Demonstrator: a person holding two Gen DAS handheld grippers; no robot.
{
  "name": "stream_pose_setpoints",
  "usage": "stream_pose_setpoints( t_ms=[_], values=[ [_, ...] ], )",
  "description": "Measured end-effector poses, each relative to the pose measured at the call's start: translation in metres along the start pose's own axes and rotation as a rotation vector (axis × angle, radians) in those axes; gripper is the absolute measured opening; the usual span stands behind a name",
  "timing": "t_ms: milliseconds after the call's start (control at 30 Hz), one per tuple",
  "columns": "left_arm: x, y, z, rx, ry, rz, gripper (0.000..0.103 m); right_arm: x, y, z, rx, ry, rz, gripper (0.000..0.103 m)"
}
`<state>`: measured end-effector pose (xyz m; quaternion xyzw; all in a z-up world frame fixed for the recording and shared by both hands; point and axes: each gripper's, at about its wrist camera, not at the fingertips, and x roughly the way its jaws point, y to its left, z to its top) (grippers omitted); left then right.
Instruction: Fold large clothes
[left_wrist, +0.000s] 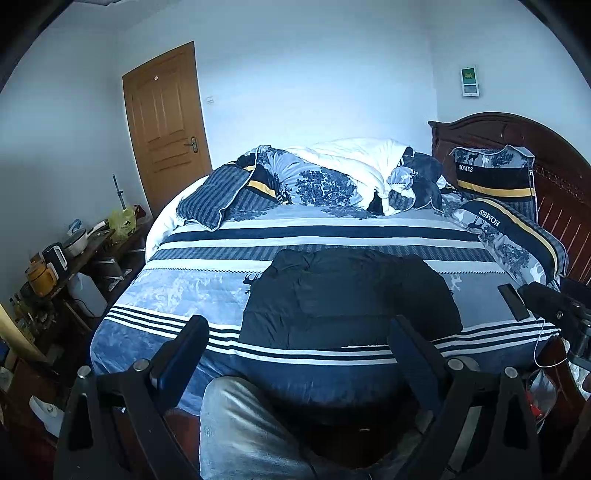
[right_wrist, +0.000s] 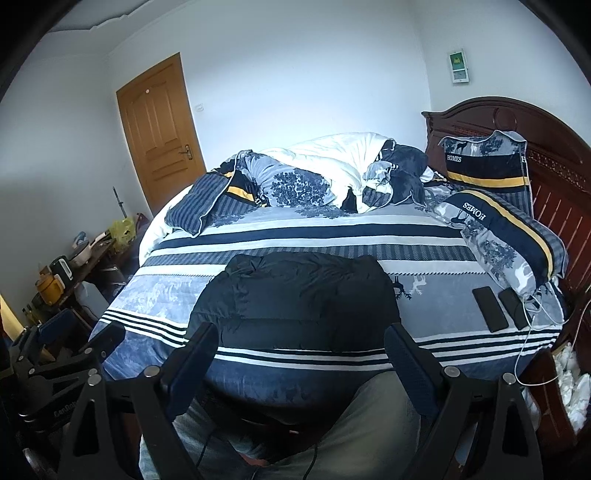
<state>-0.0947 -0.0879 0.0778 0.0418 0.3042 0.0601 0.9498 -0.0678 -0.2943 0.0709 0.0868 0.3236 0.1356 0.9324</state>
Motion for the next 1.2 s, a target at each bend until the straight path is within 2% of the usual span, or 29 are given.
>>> stream_pose_setpoints(
  t_ms=[267,767,967,1200],
  values=[
    [0.0,0.0,-0.005,0.021,-0.005,-0.01,0.097,0.003,-0.003,-0.003,0.0,0.011,-0.006,0.093],
    [0.013,0.0,-0.014,0.028,0.036,-0.004,0.097,0.012,-0.004,-0.011,-0.012,0.04,-0.021,0.093],
    [0.035,-0.003,-0.022,0.031,0.089,-0.017,0.097,0.025,-0.005,-0.018,-0.02,0.071,-0.035,0.093],
    [0.069,-0.01,-0.025,0.056,0.137,-0.042,0.097,0.06,-0.019,-0.02,0.027,0.141,-0.043,0.093]
  ],
)
